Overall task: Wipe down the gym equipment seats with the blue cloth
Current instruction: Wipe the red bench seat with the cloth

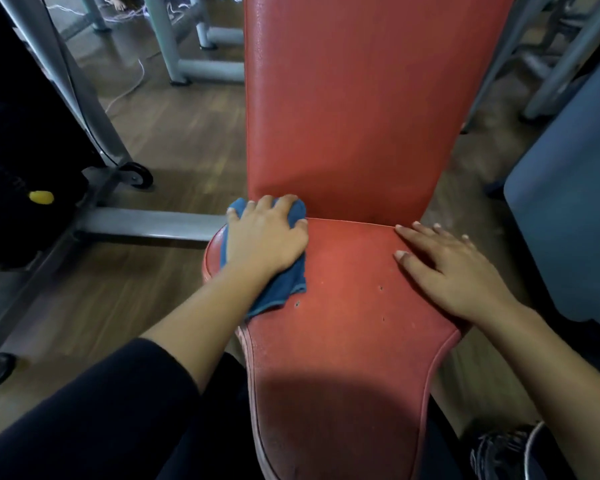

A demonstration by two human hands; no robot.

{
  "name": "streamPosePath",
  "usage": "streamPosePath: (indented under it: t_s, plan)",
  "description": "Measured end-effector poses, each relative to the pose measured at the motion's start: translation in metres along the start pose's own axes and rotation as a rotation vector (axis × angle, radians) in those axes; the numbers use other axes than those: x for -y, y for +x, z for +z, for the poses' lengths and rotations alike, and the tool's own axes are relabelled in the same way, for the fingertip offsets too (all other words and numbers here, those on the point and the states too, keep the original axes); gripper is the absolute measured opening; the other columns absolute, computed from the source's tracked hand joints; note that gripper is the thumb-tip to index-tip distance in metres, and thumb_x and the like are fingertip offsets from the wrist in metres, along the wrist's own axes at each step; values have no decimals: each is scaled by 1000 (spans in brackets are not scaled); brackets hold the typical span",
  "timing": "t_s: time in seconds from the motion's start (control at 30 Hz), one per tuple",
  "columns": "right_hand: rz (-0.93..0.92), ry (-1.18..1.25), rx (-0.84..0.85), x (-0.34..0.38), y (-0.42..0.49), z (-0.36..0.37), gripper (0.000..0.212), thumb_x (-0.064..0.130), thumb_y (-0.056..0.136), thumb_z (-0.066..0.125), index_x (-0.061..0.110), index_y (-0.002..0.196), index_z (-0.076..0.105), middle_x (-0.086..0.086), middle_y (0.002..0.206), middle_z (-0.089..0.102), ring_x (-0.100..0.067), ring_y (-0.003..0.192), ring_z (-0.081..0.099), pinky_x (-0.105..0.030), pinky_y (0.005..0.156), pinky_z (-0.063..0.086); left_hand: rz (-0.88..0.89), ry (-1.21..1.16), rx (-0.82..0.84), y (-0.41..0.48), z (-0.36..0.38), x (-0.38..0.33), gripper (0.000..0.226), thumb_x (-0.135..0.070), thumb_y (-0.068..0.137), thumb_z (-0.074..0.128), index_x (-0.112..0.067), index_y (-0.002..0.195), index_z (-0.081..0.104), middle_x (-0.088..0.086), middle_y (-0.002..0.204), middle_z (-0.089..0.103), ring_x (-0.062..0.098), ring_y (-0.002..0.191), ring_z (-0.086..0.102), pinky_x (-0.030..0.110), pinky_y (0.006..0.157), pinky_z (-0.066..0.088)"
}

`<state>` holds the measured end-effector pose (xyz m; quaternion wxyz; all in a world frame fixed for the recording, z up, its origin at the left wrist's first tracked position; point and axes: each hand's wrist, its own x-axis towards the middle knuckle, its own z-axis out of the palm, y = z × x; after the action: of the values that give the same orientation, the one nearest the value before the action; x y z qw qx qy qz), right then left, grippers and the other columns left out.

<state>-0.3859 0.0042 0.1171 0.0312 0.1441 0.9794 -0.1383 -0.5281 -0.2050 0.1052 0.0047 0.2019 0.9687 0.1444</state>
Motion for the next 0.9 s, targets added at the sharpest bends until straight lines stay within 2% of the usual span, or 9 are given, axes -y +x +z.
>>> streamPosePath:
  t_s: [0.1, 0.23, 0.33, 0.47, 0.6, 0.67, 0.73, 0.83, 0.9]
  plan:
    - [31, 39, -33, -2, -2, 4, 67, 61, 83, 20, 41, 146, 30, 8, 155, 28, -16, 146, 18, -40, 118, 9, 170, -33, 38, -21, 4, -31, 65, -47, 79, 30, -32, 142, 37, 1, 143, 43, 23, 133, 36, 45, 112, 18]
    - [6, 33, -61, 0, 2, 6, 53, 56, 95, 30, 40, 146, 30, 7, 156, 27, -15, 146, 17, -34, 118, 6, 354, -225, 169, -55, -13, -9, 61, -42, 83, 35, -38, 144, 33, -6, 150, 34, 13, 139, 25, 43, 117, 14]
    - [-4, 35, -78, 3, 5, 6, 51, 47, 97, 37, 38, 146, 32, 6, 156, 28, -14, 146, 17, -31, 117, 5, 287, -225, 147, -39, -19, 14, 64, -39, 78, 36, -35, 142, 39, -7, 145, 40, 14, 136, 32, 41, 114, 23]
    - [4, 62, -88, 4, 5, 5, 50, 44, 97, 39, 36, 146, 34, 5, 155, 29, -15, 146, 18, -31, 118, 5, 134, -91, 46, -8, -2, -19, 67, -38, 72, 30, -33, 138, 44, -4, 138, 48, 19, 129, 41, 46, 109, 29]
    - [0, 80, -101, 2, 6, 6, 47, 35, 98, 40, 34, 145, 36, 4, 154, 31, -16, 145, 20, -31, 118, 6, 258, -185, 157, -27, 6, -59, 65, -39, 79, 32, -33, 143, 37, 1, 148, 37, 20, 138, 29, 45, 114, 19]
    - [2, 97, -104, 1, 6, 6, 47, 34, 98, 37, 34, 145, 37, 4, 154, 31, -16, 145, 20, -30, 117, 6, 353, -283, 223, -49, -1, -49, 56, -35, 89, 38, -34, 145, 34, -2, 152, 30, 17, 143, 19, 44, 116, 14]
    - [6, 102, -95, 1, 6, 6, 49, 39, 96, 31, 35, 145, 37, 5, 154, 31, -15, 145, 20, -30, 117, 5, 391, -336, 258, -60, -12, -23, 56, -36, 88, 38, -36, 145, 32, -7, 152, 30, 12, 142, 19, 44, 116, 17]
    - [14, 111, -85, 4, 5, 5, 61, 44, 86, 23, 35, 145, 37, 6, 154, 31, -15, 145, 19, -30, 118, 5, 285, -247, 188, -40, -14, 1, 64, -37, 80, 33, -34, 143, 35, -5, 149, 35, 15, 140, 26, 48, 114, 22]
    - [19, 112, -93, 5, 5, 4, 60, 44, 87, 23, 35, 144, 38, 6, 154, 32, -15, 145, 19, -30, 118, 5, 211, -159, 106, -22, -8, -12, 65, -35, 76, 31, -31, 141, 40, -2, 145, 41, 19, 136, 32, 49, 112, 23]
